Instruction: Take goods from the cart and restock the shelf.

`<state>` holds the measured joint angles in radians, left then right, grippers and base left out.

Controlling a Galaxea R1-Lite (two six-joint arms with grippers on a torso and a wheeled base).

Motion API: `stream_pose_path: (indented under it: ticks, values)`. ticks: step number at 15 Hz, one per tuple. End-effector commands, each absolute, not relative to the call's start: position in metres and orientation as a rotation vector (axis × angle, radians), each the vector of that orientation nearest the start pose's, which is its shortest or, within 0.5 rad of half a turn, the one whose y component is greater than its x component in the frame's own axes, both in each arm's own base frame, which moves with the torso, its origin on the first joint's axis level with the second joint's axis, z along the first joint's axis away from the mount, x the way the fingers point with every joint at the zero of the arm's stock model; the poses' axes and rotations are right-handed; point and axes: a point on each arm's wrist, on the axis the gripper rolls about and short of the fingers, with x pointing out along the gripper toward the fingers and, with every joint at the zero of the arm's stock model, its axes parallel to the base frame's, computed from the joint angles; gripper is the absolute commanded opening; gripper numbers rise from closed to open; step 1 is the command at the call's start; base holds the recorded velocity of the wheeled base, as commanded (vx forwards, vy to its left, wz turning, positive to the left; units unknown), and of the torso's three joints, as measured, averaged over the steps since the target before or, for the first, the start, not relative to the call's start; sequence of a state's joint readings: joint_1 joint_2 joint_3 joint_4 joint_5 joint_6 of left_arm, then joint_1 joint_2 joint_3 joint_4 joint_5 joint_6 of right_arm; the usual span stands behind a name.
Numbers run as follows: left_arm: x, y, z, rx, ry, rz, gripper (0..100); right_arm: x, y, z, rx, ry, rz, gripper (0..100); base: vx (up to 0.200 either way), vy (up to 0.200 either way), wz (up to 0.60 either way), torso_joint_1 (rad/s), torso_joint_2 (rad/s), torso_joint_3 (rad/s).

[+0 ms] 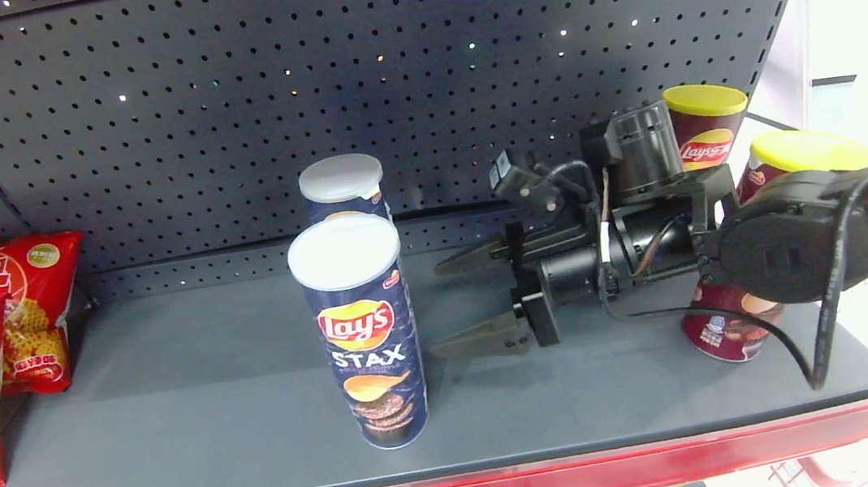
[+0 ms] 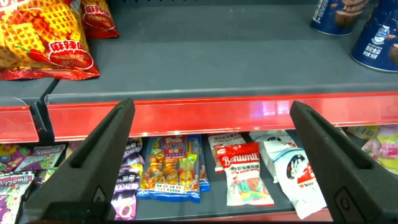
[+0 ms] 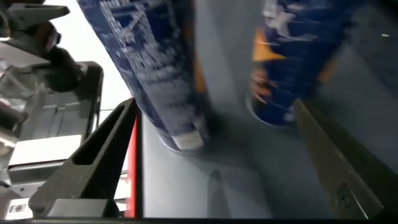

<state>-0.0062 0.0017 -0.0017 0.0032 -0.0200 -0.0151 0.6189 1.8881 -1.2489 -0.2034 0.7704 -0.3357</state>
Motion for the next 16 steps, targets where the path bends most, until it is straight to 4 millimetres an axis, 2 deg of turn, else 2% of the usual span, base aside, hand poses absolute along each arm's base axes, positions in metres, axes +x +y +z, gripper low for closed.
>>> stream_pose_path:
  ticks: [1,3,8,12,16]
  values:
    - [-0.023,0.000,0.076,-0.015,0.005,-0.026,100,0.288,0.202,0.220,-0.238,0.188,1.376,100,0.000,0.000,0.00,0.000,0.00,0.000]
    - [-0.023,0.000,0.076,-0.015,0.005,-0.026,100,0.287,0.188,0.238,-0.239,0.134,1.335,100,0.000,0.000,0.00,0.000,0.00,0.000]
    - [-0.023,0.000,0.076,-0.015,0.005,-0.026,100,0.269,0.183,0.273,-0.251,0.017,1.335,100,0.000,0.000,0.00,0.000,0.00,0.000]
    - [-0.023,0.000,0.076,-0.015,0.005,-0.026,100,0.240,0.187,0.299,-0.260,-0.077,1.380,100,0.000,0.000,0.00,0.000,0.00,0.000]
    - [-0.023,0.000,0.076,-0.015,0.005,-0.026,100,0.213,0.174,0.324,-0.257,-0.158,1.369,100,0.000,0.000,0.00,0.000,0.00,0.000]
